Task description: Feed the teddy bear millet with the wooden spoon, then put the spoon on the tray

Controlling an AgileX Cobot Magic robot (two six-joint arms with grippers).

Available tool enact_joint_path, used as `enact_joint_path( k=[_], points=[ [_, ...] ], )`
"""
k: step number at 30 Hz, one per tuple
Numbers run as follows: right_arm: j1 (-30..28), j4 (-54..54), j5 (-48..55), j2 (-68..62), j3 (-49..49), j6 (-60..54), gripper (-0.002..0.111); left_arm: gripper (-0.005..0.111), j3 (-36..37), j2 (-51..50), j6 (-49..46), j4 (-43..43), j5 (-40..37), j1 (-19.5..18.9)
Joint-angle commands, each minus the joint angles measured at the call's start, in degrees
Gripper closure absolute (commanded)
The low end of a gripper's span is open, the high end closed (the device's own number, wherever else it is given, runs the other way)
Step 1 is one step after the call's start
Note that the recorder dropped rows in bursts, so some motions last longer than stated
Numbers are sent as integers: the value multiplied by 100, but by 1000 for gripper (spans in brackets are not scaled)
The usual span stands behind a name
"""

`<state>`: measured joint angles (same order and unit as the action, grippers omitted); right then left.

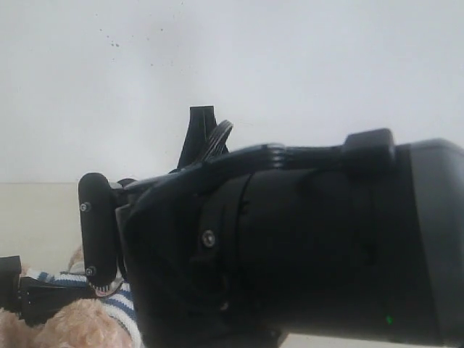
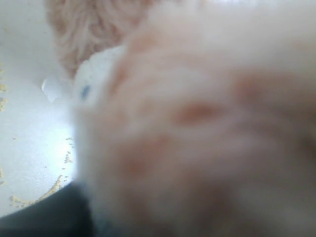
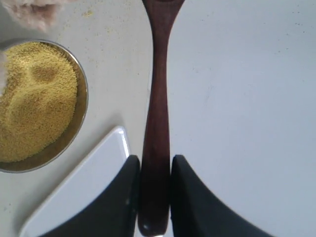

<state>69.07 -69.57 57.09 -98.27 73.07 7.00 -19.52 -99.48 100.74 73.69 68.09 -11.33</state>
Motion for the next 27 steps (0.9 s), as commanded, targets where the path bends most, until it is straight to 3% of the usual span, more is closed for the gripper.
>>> enact_joint_path(
  k=[1,15,19,21,23,27],
  points=[
    [5,-227,-12,42,5,623,108,103,-22,32,31,-63,187,-10],
    [-87,-404,843,42,5,791,108,103,-22,32,31,-4,187,-10],
    [-995,390,378,42,5,786,108,103,-22,32,31,20,187,-10],
    [-1614,1514,46,42,5,620,108,103,-22,32,31,20,187,-10],
    [-2365,3324,-571,42,5,-165,108,103,-22,32,-17,21,187,-10],
    [-2855,4043,-871,42,5,-399,108,103,-22,32,-57,21,187,-10]
  ],
)
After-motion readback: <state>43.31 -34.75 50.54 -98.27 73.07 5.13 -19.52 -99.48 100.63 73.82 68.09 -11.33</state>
